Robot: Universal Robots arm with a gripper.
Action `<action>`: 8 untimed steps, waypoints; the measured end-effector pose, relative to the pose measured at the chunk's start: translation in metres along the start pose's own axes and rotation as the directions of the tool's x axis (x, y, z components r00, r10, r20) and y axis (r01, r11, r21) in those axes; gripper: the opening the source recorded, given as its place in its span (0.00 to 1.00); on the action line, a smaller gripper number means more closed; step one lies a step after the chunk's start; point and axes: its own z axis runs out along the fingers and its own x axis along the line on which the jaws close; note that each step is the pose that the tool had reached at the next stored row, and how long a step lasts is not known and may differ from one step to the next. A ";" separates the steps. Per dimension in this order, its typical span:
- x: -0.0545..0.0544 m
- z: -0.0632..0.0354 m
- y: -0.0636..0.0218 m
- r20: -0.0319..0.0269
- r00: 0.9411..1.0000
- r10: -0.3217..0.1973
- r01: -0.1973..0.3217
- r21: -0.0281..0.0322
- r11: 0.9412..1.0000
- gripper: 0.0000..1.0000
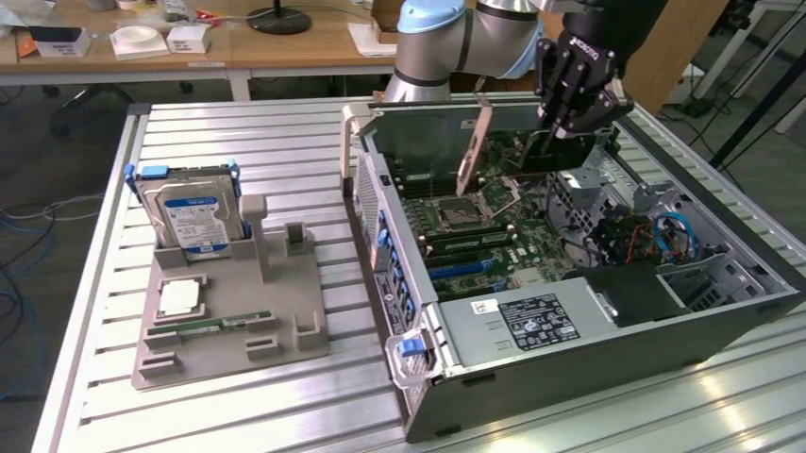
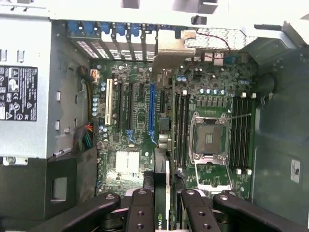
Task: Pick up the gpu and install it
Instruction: 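Insert the gpu into the slot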
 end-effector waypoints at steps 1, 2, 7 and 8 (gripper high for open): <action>0.000 0.0001 0.0000 0.000 1.000 0.010 -0.010 0.000 1.000 0.26; 0.000 0.0001 0.0000 0.001 1.000 0.018 -0.018 0.000 1.000 0.26; 0.000 0.0001 0.0000 0.001 1.000 0.026 -0.026 0.000 1.000 0.26; 0.000 0.0001 0.0000 0.001 1.000 0.026 -0.026 0.000 1.000 0.26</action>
